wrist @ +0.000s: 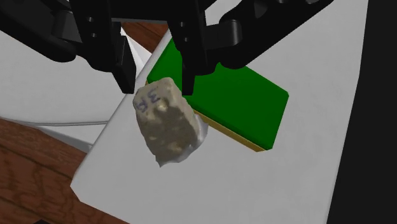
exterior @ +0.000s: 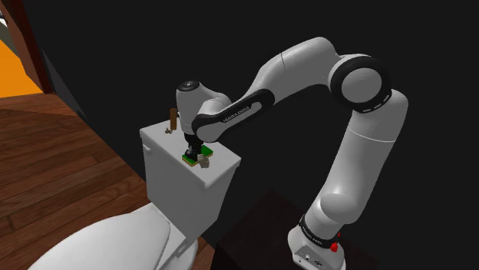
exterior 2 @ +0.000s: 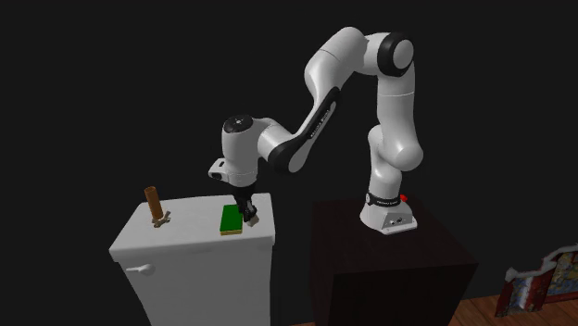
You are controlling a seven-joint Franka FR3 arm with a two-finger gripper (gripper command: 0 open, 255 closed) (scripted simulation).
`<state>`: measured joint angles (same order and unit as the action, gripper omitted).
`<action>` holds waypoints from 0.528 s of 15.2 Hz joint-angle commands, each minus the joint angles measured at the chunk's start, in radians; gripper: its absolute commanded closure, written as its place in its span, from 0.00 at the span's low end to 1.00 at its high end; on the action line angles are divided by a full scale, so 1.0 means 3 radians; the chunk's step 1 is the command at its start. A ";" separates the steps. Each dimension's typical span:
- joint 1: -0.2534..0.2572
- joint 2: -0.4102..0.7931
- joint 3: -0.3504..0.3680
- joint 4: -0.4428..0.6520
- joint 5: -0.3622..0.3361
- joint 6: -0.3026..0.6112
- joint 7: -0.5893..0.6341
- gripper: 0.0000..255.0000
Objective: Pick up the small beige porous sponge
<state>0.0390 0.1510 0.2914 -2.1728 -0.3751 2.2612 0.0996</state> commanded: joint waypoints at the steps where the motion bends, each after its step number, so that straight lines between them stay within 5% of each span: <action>1: 0.0000 0.0002 0.0000 -0.0002 0.0000 -0.0002 0.0000 1.00; 8: -0.0005 -0.0110 0.0017 0.0047 0.0083 -0.0145 -0.0078 1.00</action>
<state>0.0390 0.1286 0.2960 -2.1578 -0.3566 2.2259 0.0830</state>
